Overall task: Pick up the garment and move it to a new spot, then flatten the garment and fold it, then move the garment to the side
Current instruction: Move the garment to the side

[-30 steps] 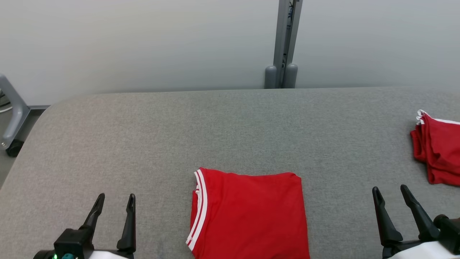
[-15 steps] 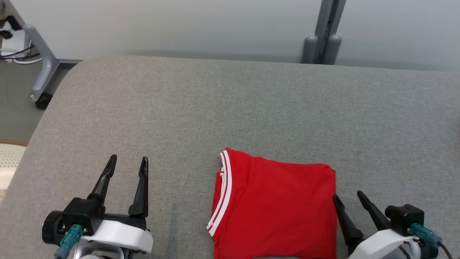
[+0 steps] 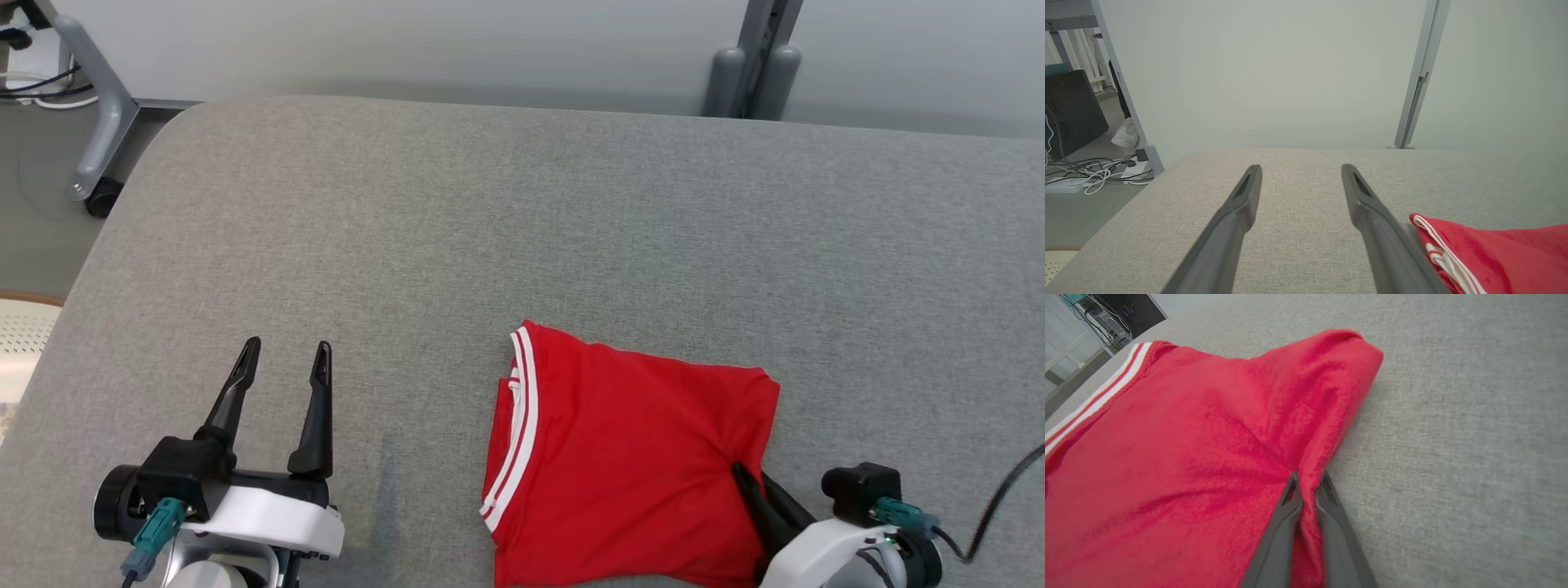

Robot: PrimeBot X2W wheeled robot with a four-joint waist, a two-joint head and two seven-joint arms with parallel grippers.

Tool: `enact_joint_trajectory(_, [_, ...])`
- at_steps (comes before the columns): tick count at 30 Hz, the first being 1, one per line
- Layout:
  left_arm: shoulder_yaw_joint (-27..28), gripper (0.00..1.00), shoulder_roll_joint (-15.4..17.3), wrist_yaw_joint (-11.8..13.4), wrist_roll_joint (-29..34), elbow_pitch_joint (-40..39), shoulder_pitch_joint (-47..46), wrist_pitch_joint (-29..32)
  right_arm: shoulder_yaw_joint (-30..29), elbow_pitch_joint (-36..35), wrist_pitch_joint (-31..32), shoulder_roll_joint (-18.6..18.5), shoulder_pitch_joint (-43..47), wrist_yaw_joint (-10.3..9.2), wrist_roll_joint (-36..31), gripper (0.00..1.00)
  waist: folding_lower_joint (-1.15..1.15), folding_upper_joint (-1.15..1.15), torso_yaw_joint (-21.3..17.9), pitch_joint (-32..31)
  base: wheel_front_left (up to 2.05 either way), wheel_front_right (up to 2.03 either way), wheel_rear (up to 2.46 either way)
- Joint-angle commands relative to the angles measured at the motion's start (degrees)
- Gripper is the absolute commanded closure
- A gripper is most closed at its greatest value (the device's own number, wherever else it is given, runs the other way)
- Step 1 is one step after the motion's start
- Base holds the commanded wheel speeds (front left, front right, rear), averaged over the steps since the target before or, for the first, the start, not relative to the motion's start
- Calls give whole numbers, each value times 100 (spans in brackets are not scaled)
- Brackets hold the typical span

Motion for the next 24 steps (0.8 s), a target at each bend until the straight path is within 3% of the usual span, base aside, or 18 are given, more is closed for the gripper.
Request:
enact_joint_trajectory(1, [30,0,36,-1,-34,10,-23,-43,93,117,25,-8,29,0,3,100,0,0,-57,-22,0,0,0])
enact_joint_trajectory(11, [25,0,74,43,-35,-89,90,-99,432,-85,-55,-578,-596,-1,-84,100,0,0,-724,-104,0,0,0])
enact_joint_trajectory(24, [-125,0,248,-62,122,-543,-444,-10,-29,-41,-74,-2177,-2149,0,-111,100,0,0,-1713,779,0,0,0])
